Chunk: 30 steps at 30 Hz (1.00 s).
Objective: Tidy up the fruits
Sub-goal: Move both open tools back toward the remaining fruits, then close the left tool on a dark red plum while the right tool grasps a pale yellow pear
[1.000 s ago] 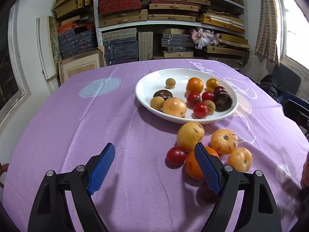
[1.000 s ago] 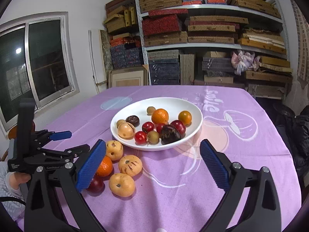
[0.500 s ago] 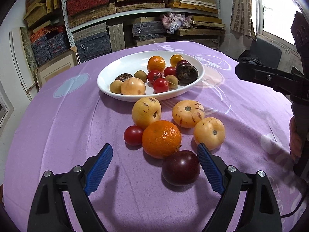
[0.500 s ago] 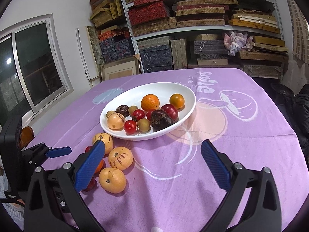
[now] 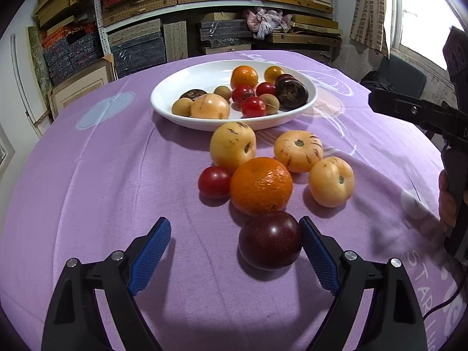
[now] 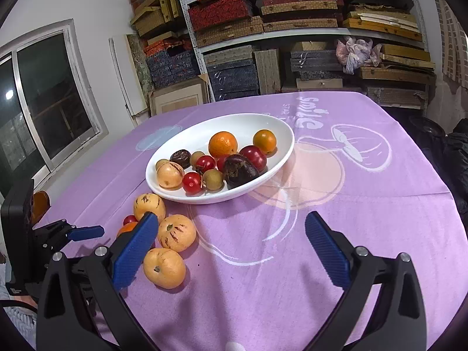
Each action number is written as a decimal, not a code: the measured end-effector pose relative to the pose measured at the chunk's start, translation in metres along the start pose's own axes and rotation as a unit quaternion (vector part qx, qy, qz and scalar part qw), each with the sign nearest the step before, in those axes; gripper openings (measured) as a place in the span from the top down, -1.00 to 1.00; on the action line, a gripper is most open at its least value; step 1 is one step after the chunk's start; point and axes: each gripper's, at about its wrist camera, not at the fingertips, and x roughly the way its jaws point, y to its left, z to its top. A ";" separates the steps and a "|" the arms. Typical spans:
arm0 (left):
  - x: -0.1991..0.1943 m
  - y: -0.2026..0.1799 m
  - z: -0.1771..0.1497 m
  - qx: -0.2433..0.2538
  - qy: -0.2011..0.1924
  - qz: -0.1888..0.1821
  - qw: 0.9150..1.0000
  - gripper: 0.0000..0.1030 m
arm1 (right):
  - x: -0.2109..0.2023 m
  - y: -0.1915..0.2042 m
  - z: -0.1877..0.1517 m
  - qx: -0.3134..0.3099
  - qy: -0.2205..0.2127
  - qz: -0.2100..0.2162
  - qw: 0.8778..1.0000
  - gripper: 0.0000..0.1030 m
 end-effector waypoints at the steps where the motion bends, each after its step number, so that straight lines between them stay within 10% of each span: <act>1: 0.000 0.004 0.000 -0.005 0.000 0.004 1.000 -0.71 | 0.001 0.001 0.000 -0.001 0.002 0.001 1.000 -0.91; 30: 0.000 0.051 -0.006 -0.077 0.017 -0.009 0.997 0.21 | 0.012 0.033 -0.016 -0.056 0.049 0.029 0.997 -0.91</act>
